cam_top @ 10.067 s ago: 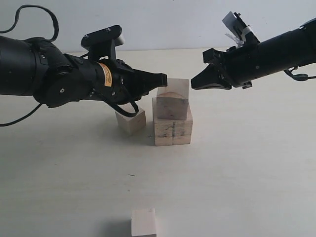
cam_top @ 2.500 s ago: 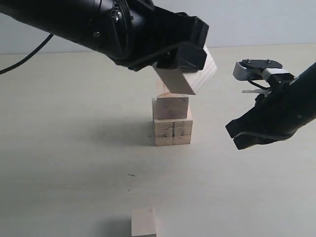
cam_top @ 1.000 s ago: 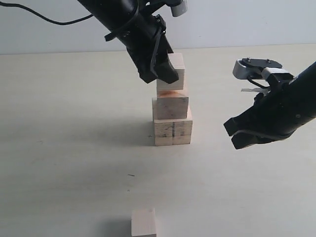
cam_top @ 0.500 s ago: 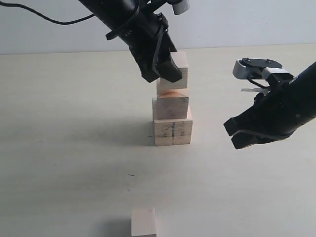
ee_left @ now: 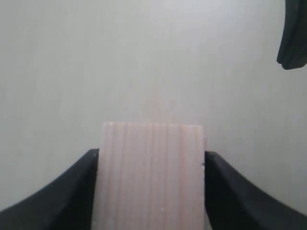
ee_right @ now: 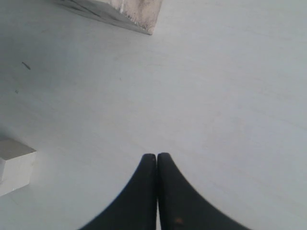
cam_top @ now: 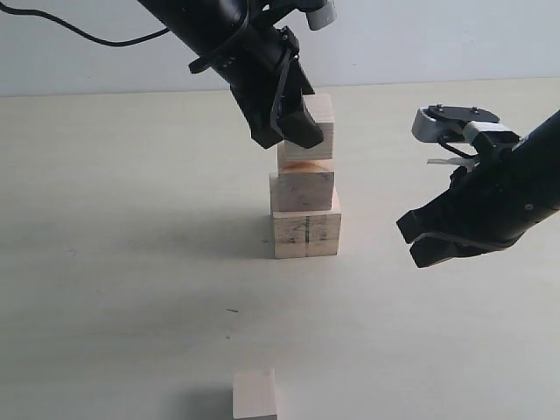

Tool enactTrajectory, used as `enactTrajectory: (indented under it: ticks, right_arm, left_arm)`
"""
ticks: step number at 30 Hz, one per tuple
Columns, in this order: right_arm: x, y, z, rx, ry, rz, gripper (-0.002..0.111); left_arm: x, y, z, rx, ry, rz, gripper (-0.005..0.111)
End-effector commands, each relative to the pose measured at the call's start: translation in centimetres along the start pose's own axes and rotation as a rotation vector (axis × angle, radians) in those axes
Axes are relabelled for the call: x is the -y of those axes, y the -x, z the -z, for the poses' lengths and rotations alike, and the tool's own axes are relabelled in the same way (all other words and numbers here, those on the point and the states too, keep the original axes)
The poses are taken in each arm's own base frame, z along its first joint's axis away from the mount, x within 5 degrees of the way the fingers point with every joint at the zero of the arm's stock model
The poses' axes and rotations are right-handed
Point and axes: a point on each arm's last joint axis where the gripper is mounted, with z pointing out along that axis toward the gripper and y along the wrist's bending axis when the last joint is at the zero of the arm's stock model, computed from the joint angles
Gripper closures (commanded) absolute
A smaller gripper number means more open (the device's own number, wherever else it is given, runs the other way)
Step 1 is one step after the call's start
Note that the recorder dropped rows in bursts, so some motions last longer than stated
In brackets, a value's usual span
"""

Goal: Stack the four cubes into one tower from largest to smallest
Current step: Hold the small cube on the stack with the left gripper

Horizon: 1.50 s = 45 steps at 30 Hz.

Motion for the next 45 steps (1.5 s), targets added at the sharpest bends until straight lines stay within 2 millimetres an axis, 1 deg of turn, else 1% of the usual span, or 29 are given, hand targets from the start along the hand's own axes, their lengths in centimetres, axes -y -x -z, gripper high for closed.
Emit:
enactTrajectory:
  ticks: [1, 30, 32, 34, 40, 43, 45]
  right_arm:
    - [0.13, -0.01, 0.04, 0.0, 0.001, -0.002, 0.108]
    - [0.13, -0.02, 0.04, -0.001, 0.001, -0.002, 0.108]
    - [0.13, -0.02, 0.04, -0.001, 0.001, -0.002, 0.108]
    - [0.14, -0.02, 0.04, -0.002, 0.0, -0.001, 0.108]
    - [0.14, -0.02, 0.04, -0.002, 0.0, -0.001, 0.108]
    - [0.14, -0.02, 0.04, -0.002, 0.0, -0.001, 0.108]
    - [0.14, -0.02, 0.04, -0.002, 0.0, -0.001, 0.108]
  left_arm:
    - [-0.16, 0.22, 0.17, 0.018, 0.009, 0.004, 0.107]
    - [-0.22, 0.04, 0.19, -0.003, 0.016, -0.017, 0.107]
    - [-0.22, 0.04, 0.19, -0.003, 0.016, -0.017, 0.102]
    - [-0.22, 0.04, 0.19, -0.003, 0.016, -0.017, 0.088]
    - [-0.22, 0.04, 0.19, -0.003, 0.016, -0.013, 0.06]
    - [-0.22, 0.04, 0.19, -0.003, 0.016, -0.013, 0.052]
    - [-0.22, 0.04, 0.19, -0.003, 0.016, -0.013, 0.051]
